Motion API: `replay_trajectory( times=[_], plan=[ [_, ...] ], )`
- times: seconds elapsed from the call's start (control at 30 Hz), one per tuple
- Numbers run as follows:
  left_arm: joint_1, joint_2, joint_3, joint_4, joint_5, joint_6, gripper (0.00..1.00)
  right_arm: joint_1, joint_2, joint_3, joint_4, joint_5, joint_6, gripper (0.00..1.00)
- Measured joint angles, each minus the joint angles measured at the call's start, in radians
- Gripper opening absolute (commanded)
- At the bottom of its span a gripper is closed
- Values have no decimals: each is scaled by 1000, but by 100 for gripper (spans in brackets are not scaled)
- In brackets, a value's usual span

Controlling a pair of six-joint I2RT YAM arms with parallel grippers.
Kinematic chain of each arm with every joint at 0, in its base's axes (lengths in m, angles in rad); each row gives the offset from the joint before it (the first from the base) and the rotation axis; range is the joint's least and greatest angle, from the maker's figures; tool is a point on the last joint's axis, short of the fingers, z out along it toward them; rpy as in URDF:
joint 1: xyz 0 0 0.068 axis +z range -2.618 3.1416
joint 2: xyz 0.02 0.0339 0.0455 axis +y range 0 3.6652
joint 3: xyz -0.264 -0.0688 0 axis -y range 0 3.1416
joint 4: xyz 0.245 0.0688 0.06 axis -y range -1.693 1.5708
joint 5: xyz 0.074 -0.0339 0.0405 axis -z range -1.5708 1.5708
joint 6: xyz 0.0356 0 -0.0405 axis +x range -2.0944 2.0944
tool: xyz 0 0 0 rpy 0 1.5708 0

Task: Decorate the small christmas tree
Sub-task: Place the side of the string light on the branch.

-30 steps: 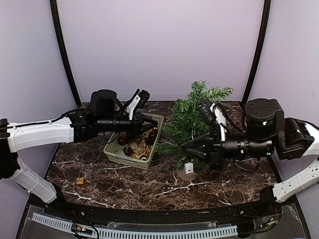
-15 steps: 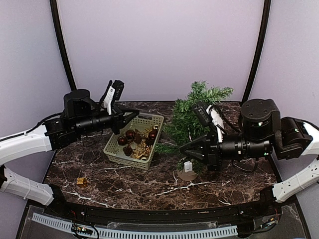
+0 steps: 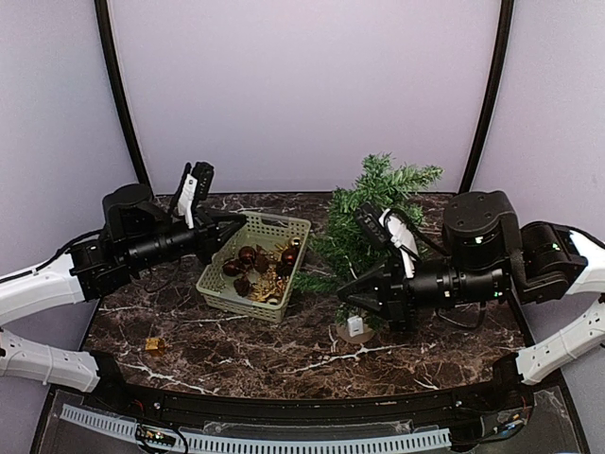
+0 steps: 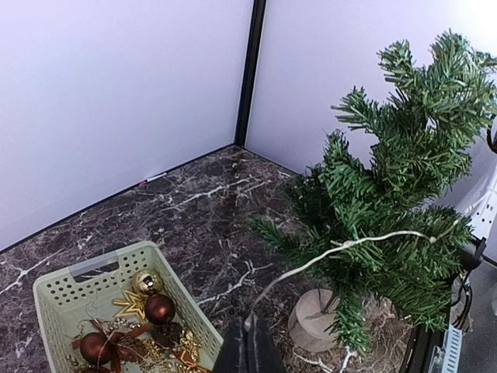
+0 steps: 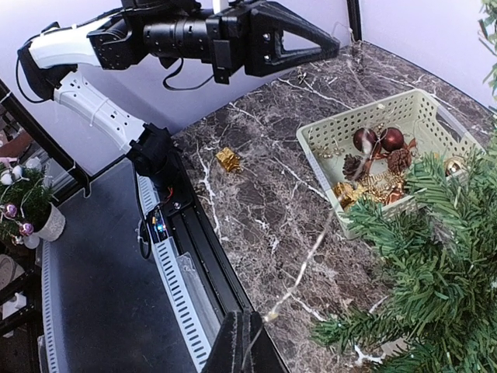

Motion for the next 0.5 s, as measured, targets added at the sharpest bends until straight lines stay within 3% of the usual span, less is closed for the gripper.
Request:
replay_trajectory(
  times=[0.5],
  plan=[
    [14,-269,-170,1,-26,-54,0,0,-20,-6,-54,4,49,0]
  ],
)
